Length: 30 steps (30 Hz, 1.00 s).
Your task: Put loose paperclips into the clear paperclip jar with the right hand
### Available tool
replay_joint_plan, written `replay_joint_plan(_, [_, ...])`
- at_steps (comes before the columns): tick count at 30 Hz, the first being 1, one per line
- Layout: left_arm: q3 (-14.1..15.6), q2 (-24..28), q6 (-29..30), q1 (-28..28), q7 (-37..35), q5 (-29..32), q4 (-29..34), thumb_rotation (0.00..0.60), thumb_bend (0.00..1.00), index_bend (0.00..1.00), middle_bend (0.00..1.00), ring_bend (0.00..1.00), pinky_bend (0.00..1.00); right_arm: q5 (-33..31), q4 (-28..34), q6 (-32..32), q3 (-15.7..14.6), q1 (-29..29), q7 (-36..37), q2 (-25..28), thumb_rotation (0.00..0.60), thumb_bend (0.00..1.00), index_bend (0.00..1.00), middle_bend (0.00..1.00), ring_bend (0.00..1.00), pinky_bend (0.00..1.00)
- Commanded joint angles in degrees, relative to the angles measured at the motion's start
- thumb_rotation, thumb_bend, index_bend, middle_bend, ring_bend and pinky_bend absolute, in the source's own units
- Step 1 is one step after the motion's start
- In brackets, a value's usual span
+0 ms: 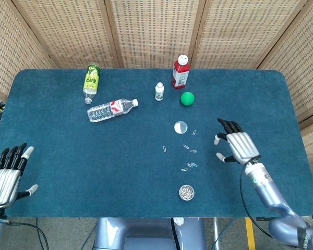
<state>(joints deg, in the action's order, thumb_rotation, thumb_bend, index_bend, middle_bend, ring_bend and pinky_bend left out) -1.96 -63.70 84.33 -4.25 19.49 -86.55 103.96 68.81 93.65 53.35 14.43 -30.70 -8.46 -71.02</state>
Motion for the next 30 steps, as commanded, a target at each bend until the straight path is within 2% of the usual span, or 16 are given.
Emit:
replay_joint_plan(1, [0.0, -0.1, -0.2, -0.1, -0.1, 0.3, -0.1, 0.600, 0.00, 0.00, 0.00, 0.00, 0.00, -6.0, -4.1, -2.7, 1.1, -4.1, -5.7, -5.2, 0.600, 0.26, 0.54, 0.00, 0.00, 0.00])
replay_joint_plan(8, [0.0, 0.1, -1.2, -0.6, -0.7, 1.3, -0.4, 0.600, 0.00, 0.00, 0.00, 0.00, 0.00, -12.5, -7.1, -3.6, -0.2, -7.5, -12.0, -9.8, 0.600, 0.27, 0.54, 0.00, 0.00, 0.00])
replay_joint_plan(12, [0.1, 0.0, -1.5, -0.8, -0.7, 1.5, -0.5, 0.600, 0.00, 0.00, 0.00, 0.00, 0.00, -15.4, -8.6, -3.8, -0.7, -9.1, -14.2, -11.9, 0.600, 0.33, 0.54, 0.00, 0.00, 0.00])
replay_joint_plan(21, [0.2, -0.3, -1.8, -1.1, -0.4, 1.9, -0.6, 0.600, 0.00, 0.00, 0.00, 0.00, 0.00, -19.9, -11.0, -4.6, -1.6, -11.3, -16.6, -14.9, 0.600, 0.35, 0.53, 0.00, 0.00, 0.00])
replay_joint_plan(30, [0.3, -0.7, -2.4, -1.4, 0.1, 2.5, -1.0, 0.600, 0.00, 0.00, 0.00, 0.00, 0.00, -24.9, -15.1, -5.6, -2.1, -13.6, -18.5, -18.0, 0.600, 0.35, 0.47, 0.00, 0.00, 0.00])
